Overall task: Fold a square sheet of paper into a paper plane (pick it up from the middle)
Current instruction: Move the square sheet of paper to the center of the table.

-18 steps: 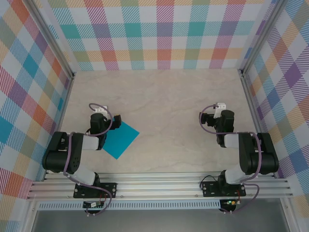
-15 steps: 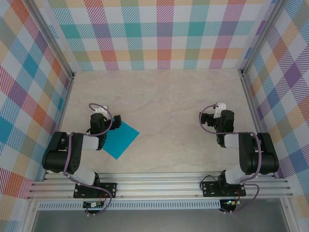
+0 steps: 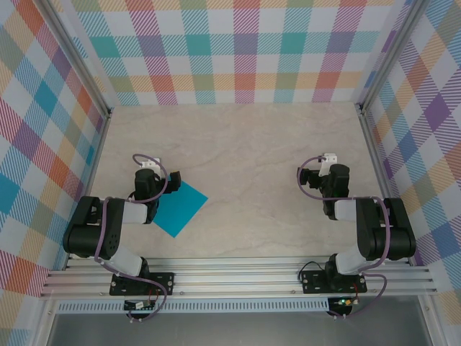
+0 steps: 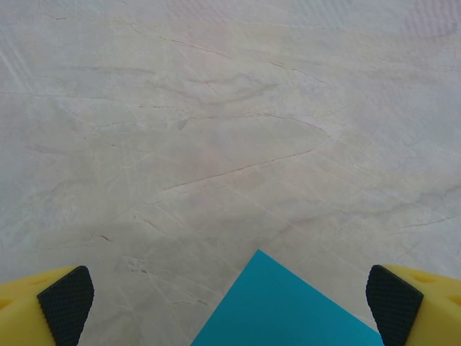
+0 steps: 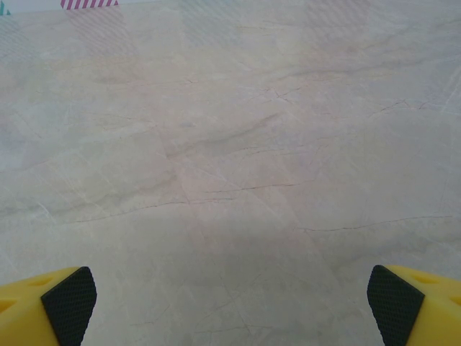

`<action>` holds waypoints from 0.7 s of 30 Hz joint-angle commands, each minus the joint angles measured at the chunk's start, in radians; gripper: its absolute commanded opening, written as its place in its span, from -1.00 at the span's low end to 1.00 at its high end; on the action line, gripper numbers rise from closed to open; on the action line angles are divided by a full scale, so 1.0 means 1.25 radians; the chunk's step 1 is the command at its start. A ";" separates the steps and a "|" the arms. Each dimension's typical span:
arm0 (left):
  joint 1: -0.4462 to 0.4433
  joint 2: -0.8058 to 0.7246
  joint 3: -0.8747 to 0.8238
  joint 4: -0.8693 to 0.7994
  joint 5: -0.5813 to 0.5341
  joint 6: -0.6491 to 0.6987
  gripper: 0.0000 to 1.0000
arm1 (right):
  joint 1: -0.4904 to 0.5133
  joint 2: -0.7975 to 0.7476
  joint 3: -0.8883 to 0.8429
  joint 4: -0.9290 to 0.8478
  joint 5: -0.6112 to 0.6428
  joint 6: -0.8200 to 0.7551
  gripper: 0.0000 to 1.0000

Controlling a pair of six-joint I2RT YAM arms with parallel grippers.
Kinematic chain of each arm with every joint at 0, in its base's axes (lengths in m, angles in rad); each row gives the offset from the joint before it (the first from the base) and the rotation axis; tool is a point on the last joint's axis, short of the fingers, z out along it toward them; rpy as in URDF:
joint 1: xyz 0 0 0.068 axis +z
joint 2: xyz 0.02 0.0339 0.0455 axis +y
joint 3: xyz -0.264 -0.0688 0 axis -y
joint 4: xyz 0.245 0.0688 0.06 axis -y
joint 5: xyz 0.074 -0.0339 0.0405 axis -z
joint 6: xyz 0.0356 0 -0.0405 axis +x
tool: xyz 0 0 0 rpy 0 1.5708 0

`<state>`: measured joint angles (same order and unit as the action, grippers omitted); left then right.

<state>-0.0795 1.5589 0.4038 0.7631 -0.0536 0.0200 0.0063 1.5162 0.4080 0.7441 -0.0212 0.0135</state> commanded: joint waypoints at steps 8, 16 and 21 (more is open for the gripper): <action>0.012 -0.112 0.035 -0.108 -0.049 -0.019 1.00 | -0.003 -0.010 0.017 0.015 -0.028 -0.012 0.99; 0.013 -0.345 0.058 -0.380 -0.116 -0.192 1.00 | -0.003 -0.211 0.139 -0.442 -0.024 0.085 1.00; 0.013 -0.466 0.115 -0.621 -0.086 -0.328 1.00 | -0.003 -0.377 0.204 -0.768 -0.111 0.256 1.00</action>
<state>-0.0750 1.0370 0.4976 0.2062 -0.1741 -0.2642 0.0063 1.1130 0.6273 0.0986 -0.0734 0.1875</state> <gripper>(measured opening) 0.998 0.996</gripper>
